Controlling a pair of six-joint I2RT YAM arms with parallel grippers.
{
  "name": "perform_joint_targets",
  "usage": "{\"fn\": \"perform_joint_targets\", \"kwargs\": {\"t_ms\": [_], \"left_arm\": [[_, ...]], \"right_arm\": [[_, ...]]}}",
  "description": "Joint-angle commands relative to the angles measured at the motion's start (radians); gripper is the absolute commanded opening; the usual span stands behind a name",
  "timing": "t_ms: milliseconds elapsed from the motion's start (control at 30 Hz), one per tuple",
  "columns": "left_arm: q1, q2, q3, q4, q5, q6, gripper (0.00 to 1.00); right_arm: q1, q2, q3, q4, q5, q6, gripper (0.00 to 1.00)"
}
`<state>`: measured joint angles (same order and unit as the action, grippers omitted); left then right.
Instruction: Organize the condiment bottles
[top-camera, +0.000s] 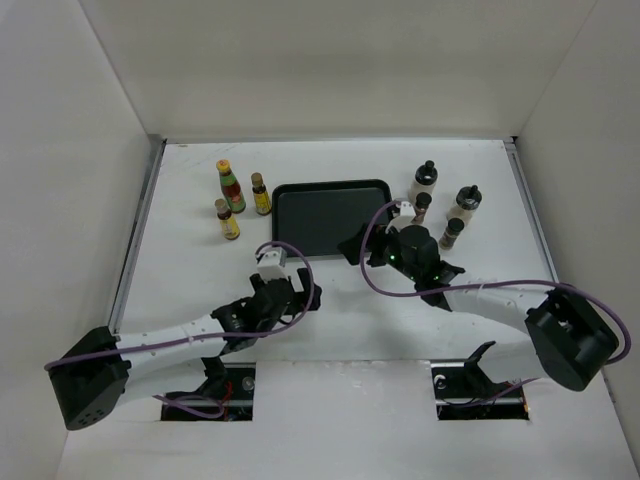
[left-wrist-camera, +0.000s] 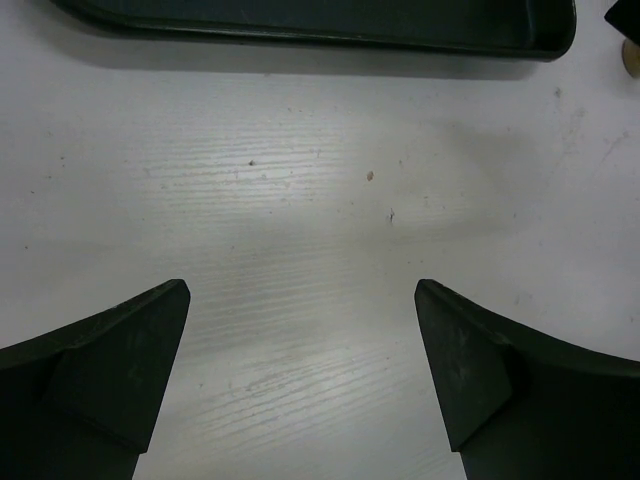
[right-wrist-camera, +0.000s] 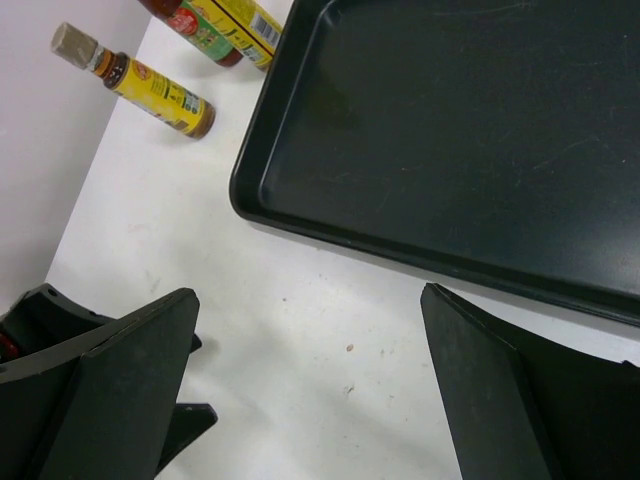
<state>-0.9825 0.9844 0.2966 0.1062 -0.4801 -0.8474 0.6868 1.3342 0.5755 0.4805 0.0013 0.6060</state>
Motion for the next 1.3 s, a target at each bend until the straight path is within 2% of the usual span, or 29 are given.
{"fn": "perform_joint_targets", "kwargs": {"t_ms": [0, 167, 300, 400, 500, 600, 633, 667, 700, 733, 767, 800, 867, 933, 967, 1033, 1100, 1267], "left_arm": [[0.021, -0.033, 0.067, -0.017, -0.005, 0.014, 1.0], [0.032, -0.139, 0.087, -0.026, -0.063, 0.083, 1.0], [0.044, -0.211, 0.166, -0.051, -0.156, 0.151, 1.0], [0.054, -0.205, 0.258, -0.051, -0.231, 0.23, 1.0], [0.078, -0.156, 0.392, -0.042, -0.304, 0.344, 1.0], [0.136, -0.08, 0.514, 0.002, -0.365, 0.436, 1.0], [0.171, -0.046, 0.553, 0.016, -0.362, 0.459, 1.0], [0.205, -0.012, 0.588, 0.026, -0.347, 0.473, 0.97], [0.237, 0.022, 0.617, 0.03, -0.327, 0.479, 0.79], [0.273, 0.057, 0.651, 0.023, -0.318, 0.481, 0.54], [0.308, 0.088, 0.677, 0.012, -0.316, 0.481, 0.37], [0.346, 0.117, 0.703, -0.003, -0.304, 0.475, 0.3], [0.428, 0.178, 0.768, -0.052, -0.293, 0.466, 0.3], [0.506, 0.255, 0.841, -0.103, -0.247, 0.462, 0.44], [0.544, 0.293, 0.875, -0.132, -0.221, 0.45, 0.54], [0.599, 0.353, 0.924, -0.178, -0.18, 0.427, 0.66], [0.666, 0.408, 0.97, -0.224, -0.138, 0.416, 0.68], [0.762, 0.534, 1.076, -0.303, -0.054, 0.421, 0.71]], "right_arm": [[-0.007, -0.035, 0.02, 0.056, -0.003, -0.011, 1.0], [-0.007, -0.05, 0.017, 0.059, -0.001, -0.015, 1.0], [-0.008, -0.043, 0.015, 0.064, -0.001, -0.018, 1.0], [-0.007, -0.055, -0.008, 0.119, 0.006, -0.029, 1.0], [-0.002, -0.052, -0.054, 0.243, 0.012, -0.029, 1.0], [0.006, -0.049, -0.065, 0.293, 0.009, -0.022, 1.0], [0.01, -0.049, -0.062, 0.293, 0.006, -0.018, 0.85], [0.015, -0.049, -0.06, 0.291, 0.003, -0.018, 0.56], [0.015, -0.049, -0.057, 0.284, 0.003, -0.021, 0.37], [0.015, -0.05, -0.051, 0.259, -0.001, -0.026, 0.21], [0.016, -0.053, -0.04, 0.227, -0.007, -0.029, 0.14], [0.016, -0.059, -0.029, 0.192, -0.012, -0.035, 0.12], [0.018, -0.07, -0.023, 0.172, 0.0, -0.049, 0.14], [0.026, -0.075, -0.029, 0.181, 0.011, -0.067, 0.2], [0.029, -0.075, -0.034, 0.19, 0.015, -0.077, 0.28], [0.029, -0.076, -0.037, 0.196, 0.022, -0.083, 0.39], [0.029, -0.079, -0.039, 0.194, 0.023, -0.089, 0.47], [0.035, -0.046, -0.026, 0.187, 0.029, -0.098, 0.52]]}}
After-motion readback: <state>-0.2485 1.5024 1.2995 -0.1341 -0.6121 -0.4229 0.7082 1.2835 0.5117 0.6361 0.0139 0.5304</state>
